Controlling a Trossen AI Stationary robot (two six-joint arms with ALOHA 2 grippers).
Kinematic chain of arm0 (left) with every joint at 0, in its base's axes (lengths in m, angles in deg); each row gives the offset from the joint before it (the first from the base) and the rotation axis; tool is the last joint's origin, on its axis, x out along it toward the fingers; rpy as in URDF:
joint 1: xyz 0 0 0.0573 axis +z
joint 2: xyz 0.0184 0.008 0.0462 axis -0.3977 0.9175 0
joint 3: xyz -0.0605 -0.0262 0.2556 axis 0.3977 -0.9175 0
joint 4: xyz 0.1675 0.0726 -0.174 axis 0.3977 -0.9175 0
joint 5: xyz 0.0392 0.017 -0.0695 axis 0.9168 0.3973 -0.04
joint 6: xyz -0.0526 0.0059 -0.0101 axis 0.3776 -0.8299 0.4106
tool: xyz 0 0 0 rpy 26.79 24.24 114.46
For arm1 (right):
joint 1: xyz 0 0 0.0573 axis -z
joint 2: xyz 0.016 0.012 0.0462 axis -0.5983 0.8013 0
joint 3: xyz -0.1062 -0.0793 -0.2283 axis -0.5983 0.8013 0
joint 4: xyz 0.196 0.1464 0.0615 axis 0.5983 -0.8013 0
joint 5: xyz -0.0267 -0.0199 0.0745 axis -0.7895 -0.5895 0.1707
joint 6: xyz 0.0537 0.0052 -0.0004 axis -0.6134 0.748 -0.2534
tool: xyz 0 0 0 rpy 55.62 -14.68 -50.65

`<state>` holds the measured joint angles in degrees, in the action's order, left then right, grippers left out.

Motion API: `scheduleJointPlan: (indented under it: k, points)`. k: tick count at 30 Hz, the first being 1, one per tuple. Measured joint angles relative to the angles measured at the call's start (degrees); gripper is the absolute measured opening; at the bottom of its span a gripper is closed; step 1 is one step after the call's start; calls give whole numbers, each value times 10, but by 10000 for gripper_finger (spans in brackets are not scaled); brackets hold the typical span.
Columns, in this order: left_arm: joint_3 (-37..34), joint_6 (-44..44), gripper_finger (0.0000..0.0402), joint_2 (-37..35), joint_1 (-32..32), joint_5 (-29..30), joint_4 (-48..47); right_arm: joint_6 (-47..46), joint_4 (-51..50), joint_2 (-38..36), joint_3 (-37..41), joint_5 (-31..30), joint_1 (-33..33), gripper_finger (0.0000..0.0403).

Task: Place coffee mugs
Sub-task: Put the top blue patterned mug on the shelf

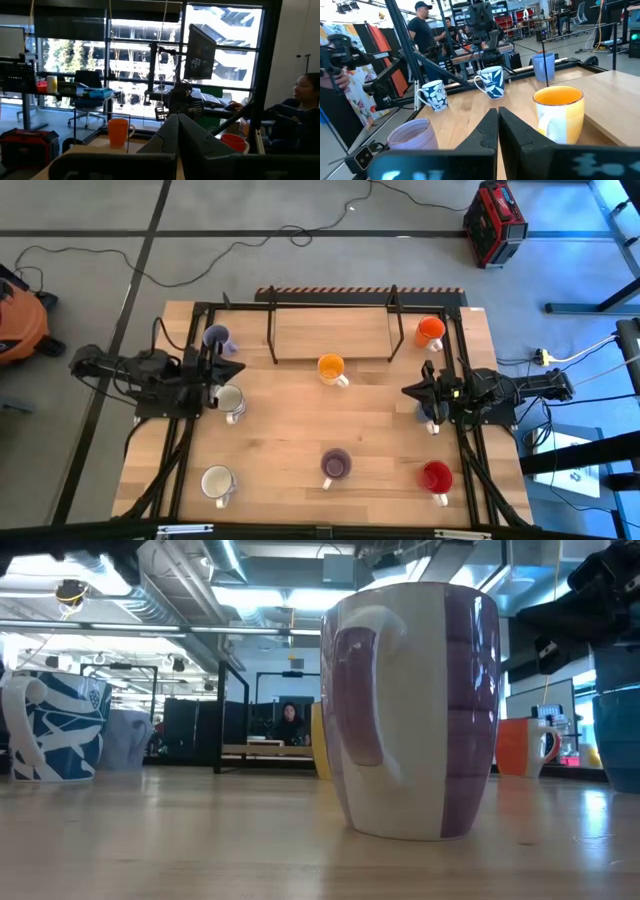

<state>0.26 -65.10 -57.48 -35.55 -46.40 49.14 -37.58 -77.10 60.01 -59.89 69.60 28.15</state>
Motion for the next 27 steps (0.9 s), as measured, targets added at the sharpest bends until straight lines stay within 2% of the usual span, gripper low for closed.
scheduleJointPlan:
  k: [8, 15, 18, 20, 23, 27]
  points:
    - [120, 2, 0, 124, 0, 1, 18, -2, 4, 0, 0, -31, 0, 3]
    - [182, 13, 0, 179, 0, -24, 174, -33, 5, 0, 0, -31, 0, 3]
    - [201, 10, 0, 187, 0, -49, 189, -33, 5, 0, 0, -30, 0, 3]
    - [215, -15, 0, 188, 1, -29, 186, -33, 6, 0, 0, -30, 0, 3]
    - [232, -9, 0, 193, 1, 33, 142, -33, 6, 0, 0, -30, 0, 3]
    - [253, 45, 0, 221, 1, 57, -9, -33, 6, 0, 0, -42, 0, 3]
